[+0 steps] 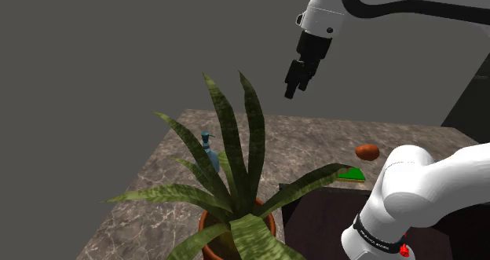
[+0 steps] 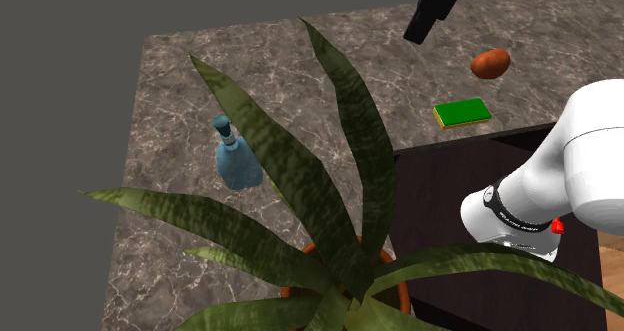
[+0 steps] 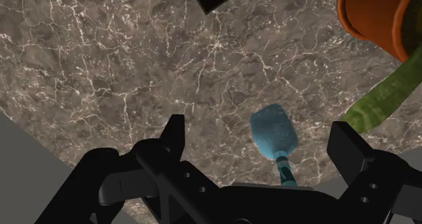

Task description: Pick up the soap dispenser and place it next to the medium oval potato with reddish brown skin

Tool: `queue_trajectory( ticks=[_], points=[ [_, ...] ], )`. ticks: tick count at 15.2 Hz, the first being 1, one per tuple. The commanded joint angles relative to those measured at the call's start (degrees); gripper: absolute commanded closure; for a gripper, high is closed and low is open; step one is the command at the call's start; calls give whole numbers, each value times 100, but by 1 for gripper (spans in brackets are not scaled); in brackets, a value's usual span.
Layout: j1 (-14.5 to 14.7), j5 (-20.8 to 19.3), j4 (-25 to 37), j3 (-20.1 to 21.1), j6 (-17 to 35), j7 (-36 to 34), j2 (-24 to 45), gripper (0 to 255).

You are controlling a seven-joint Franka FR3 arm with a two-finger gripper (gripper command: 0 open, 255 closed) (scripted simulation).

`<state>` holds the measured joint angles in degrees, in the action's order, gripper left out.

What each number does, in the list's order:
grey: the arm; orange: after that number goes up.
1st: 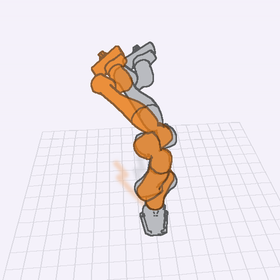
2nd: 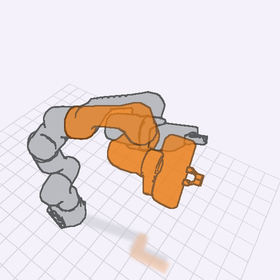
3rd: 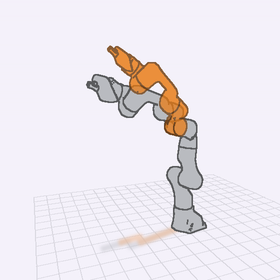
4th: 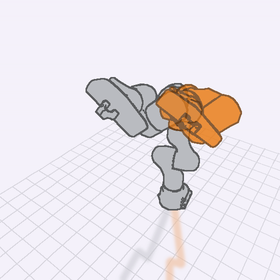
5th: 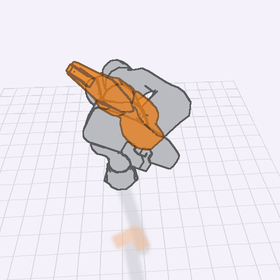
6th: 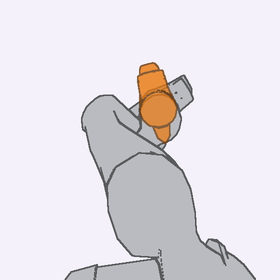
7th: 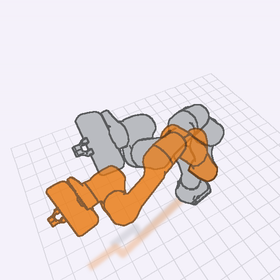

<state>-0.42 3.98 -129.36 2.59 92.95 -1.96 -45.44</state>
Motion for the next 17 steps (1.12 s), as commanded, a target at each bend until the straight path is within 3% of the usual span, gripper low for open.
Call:
queue_trajectory(
  ticks=[1,9,17],
  points=[
    [0,0,0,0,0,0,0,0],
    [76,145,-65,296,1366,-164,1249,0],
    [118,139,373,584,2505,-359,2773,0]
  ],
)
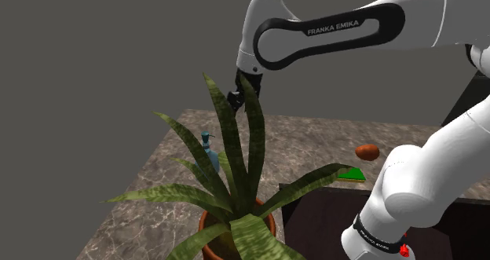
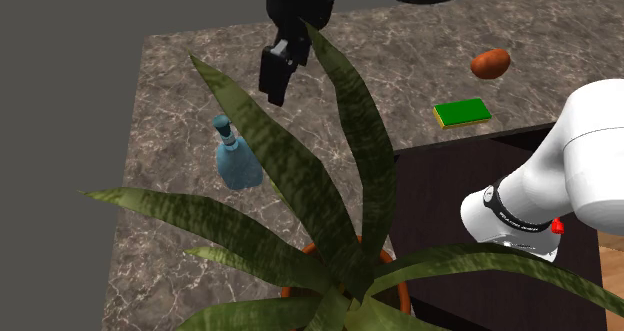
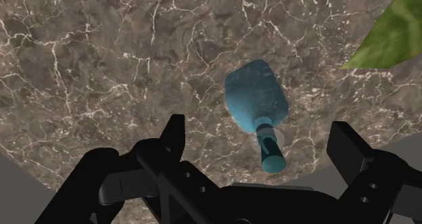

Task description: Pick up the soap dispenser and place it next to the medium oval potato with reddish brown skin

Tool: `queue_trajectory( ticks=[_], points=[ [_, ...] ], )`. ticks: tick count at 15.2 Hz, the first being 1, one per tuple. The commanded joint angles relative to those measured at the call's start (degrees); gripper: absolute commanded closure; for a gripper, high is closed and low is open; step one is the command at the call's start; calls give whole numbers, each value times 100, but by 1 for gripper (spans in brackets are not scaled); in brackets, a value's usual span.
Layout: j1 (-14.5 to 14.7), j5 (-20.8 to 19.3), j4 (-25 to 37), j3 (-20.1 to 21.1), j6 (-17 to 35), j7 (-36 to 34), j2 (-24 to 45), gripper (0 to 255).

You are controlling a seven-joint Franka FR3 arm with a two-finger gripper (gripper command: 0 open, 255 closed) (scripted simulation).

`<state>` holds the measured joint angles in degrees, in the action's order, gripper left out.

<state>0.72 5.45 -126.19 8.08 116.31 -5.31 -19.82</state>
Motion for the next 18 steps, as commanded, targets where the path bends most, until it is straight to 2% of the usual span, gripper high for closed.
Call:
queue_trajectory(
  ticks=[1,10,18],
  points=[
    [9,-24,145,68,289,-54,415,0],
    [98,-318,1229,284,1065,-370,2234,0],
    [124,-390,1042,291,1576,-420,2562,0]
  ],
)
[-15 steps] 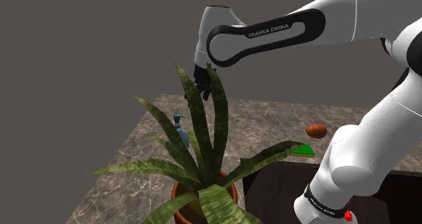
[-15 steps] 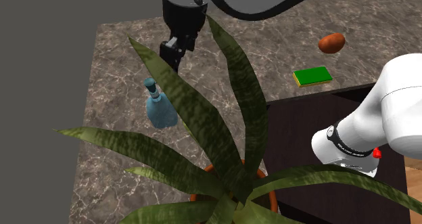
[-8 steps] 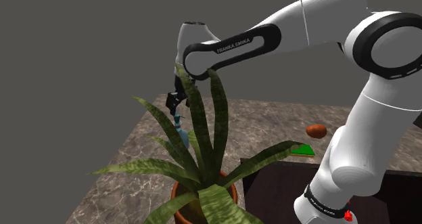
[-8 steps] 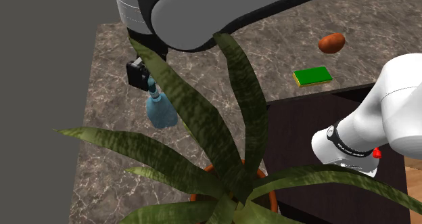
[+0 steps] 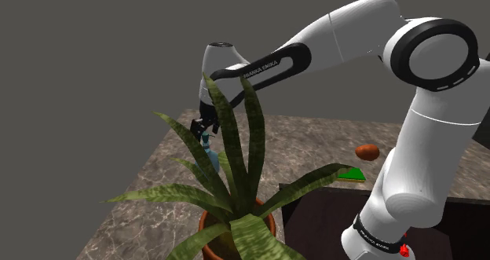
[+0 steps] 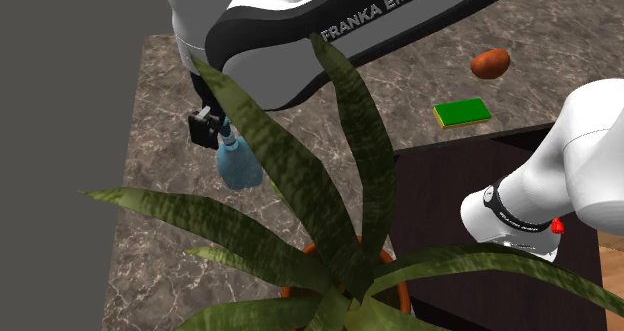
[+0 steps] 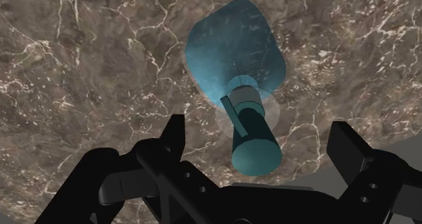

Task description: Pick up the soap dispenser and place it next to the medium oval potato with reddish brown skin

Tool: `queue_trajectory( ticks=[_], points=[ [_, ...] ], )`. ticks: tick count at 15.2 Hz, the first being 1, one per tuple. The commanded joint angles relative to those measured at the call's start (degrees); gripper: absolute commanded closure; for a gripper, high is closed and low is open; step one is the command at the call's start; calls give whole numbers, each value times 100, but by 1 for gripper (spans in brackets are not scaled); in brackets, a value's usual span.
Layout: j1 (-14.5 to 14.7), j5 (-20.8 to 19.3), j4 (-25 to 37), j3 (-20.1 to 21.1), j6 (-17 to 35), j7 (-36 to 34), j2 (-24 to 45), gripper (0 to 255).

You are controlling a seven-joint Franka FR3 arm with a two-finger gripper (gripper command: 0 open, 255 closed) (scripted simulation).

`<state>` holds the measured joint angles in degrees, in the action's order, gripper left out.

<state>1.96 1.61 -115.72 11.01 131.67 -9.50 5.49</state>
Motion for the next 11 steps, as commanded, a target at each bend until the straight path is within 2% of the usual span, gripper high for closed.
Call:
queue_trajectory(
  ticks=[1,7,8,11],
  points=[
    [1,-6,-5,-1,39,-1,31,0],
    [1,-6,-5,-1,39,-1,31,0],
    [1,-6,-5,-1,39,-1,31,255],
    [1,-6,-5,-1,39,-1,31,255]
  ],
)
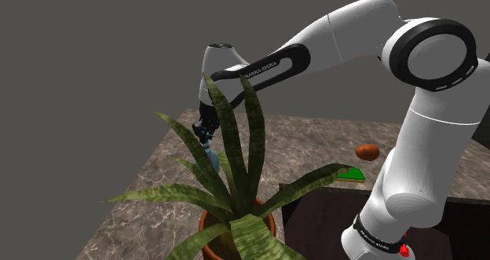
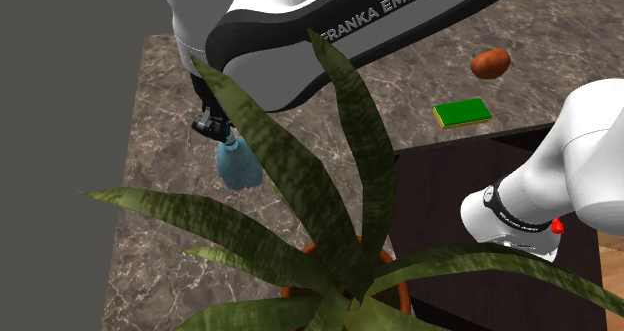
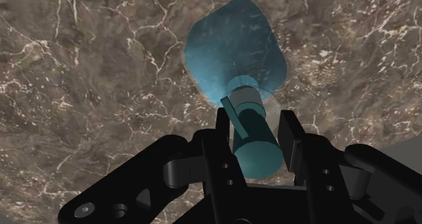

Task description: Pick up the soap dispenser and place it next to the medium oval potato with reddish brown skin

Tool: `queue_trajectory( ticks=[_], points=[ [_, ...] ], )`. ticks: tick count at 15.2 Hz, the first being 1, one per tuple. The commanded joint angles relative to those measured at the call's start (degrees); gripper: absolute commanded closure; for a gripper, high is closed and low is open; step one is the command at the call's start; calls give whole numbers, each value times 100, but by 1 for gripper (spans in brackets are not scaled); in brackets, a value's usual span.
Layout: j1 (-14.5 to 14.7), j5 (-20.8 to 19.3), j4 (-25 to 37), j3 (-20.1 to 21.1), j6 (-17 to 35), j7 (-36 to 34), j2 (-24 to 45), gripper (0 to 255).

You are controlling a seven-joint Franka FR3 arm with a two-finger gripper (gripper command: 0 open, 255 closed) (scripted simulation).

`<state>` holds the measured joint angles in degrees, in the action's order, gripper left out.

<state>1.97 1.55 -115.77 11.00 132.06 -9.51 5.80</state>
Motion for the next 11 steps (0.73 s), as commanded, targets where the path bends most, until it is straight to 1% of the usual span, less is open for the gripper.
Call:
queue_trajectory(
  ticks=[1,6,11],
  points=[
    [0,0,-1,0,0,0,0,255],
    [0,0,0,0,0,0,1,255],
    [-7,27,224,1,-363,7,-141,255]
  ],
)
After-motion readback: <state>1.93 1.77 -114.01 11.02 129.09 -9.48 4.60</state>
